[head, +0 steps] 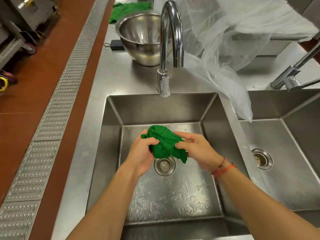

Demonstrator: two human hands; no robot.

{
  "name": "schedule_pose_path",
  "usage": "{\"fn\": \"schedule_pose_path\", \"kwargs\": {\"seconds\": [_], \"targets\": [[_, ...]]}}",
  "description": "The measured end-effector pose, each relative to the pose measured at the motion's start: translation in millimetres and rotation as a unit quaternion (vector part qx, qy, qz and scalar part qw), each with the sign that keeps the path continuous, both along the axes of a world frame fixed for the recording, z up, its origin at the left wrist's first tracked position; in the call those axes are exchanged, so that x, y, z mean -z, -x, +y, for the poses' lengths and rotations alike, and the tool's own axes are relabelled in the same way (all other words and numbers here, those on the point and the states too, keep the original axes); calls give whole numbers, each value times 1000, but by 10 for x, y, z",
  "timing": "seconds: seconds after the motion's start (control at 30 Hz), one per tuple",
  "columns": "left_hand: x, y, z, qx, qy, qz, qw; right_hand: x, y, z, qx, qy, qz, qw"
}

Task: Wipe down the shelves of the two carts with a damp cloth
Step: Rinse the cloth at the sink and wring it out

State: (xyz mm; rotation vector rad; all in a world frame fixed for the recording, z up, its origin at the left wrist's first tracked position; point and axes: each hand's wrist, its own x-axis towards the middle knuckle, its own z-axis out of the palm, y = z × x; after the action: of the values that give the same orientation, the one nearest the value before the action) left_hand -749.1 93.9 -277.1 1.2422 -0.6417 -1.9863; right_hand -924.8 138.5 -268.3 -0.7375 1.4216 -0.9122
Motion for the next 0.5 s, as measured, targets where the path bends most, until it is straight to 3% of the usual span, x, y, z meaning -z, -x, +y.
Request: {"fn": "schedule_pose_path", "kwargs": {"seconds": [0.17, 0.3, 0.4, 0.5], "targets": [[-121, 29, 70, -1, 40, -36, 999, -138, -25, 28, 47, -10, -4, 999], [-207, 74, 123, 7, 60, -59, 996, -156, -92, 21, -10, -33, 33, 999], [-266, 75, 132, 12, 59, -7, 998, -96, -116, 64, -24, -64, -36, 997], [-285, 9, 79, -19, 84, -76, 993, 12, -125, 100, 4, -59, -81, 995]]}}
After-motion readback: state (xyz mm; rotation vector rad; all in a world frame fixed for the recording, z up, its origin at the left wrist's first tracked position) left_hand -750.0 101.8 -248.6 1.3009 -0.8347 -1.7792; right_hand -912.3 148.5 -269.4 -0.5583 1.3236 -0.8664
